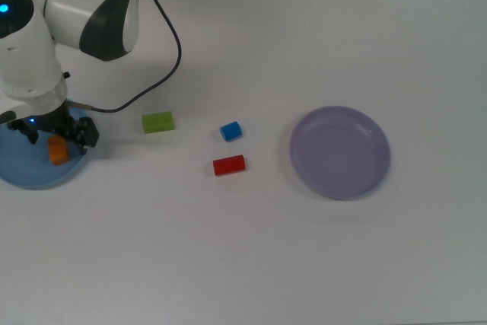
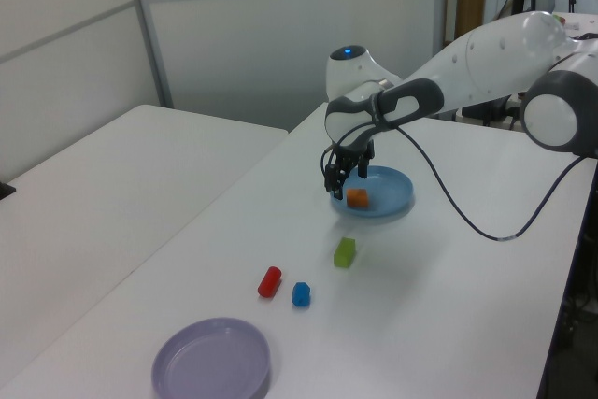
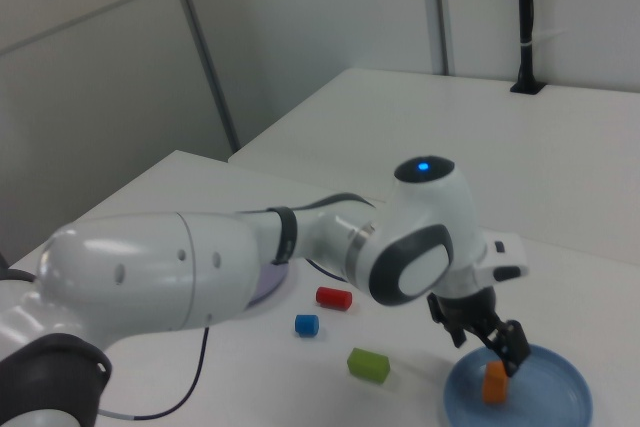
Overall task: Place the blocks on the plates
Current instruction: 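Move the gripper to the green block and grasp it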
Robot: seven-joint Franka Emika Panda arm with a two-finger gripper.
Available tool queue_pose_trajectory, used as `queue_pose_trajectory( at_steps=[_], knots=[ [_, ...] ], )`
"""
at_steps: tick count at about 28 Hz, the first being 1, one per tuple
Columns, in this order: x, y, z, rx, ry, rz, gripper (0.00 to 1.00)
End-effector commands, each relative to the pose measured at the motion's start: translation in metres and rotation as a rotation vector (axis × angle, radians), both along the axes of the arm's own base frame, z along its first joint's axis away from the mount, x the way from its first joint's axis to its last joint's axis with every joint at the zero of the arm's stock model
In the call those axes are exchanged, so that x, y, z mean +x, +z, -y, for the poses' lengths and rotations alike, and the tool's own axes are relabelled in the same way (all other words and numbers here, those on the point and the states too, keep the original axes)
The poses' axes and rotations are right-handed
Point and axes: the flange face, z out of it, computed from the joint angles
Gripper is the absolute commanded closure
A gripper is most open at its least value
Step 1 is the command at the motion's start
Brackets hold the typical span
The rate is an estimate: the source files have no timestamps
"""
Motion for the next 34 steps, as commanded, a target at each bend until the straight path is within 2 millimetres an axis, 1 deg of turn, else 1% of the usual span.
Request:
queue_pose_trajectory(
  at_steps=[1, 4, 5, 6, 9, 10, 12, 14, 15, 19, 20, 23, 26, 28, 31, 32, 33, 34],
  knots=[
    [-0.008, 0.026, -0.049, 0.063, 0.036, -0.057, 0.0],
    [-0.014, 0.026, -0.07, 0.087, 0.069, -0.104, 0.0],
    [-0.019, 0.027, -0.086, 0.096, 0.091, -0.112, 0.0],
    [-0.022, 0.026, -0.094, 0.099, 0.104, -0.118, 0.0],
    [-0.033, 0.023, -0.112, 0.104, 0.129, -0.138, 0.0],
    [-0.038, 0.02, -0.125, 0.105, 0.152, -0.151, 0.0],
    [-0.041, 0.013, -0.139, 0.103, 0.176, -0.169, 0.0],
    [-0.043, 0.006, -0.148, 0.098, 0.193, -0.185, 0.0],
    [-0.046, -0.005, -0.154, 0.081, 0.215, -0.206, 0.0],
    [-0.054, -0.029, -0.173, 0.031, 0.28, -0.222, 0.0],
    [-0.055, -0.034, -0.176, 0.025, 0.291, -0.22, 0.0],
    [-0.052, -0.044, -0.174, 0.008, 0.307, -0.221, 0.0],
    [-0.046, -0.044, -0.17, -0.001, 0.325, -0.218, 0.0],
    [-0.046, -0.047, -0.167, -0.002, 0.34, -0.224, 0.01],
    [-0.046, -0.048, -0.162, -0.002, 0.351, -0.228, 0.17],
    [-0.046, -0.048, -0.16, -0.003, 0.356, -0.229, 0.18],
    [-0.046, -0.047, -0.16, -0.003, 0.356, -0.228, 0.17],
    [-0.046, -0.047, -0.16, -0.003, 0.356, -0.227, 0.13]
  ],
)
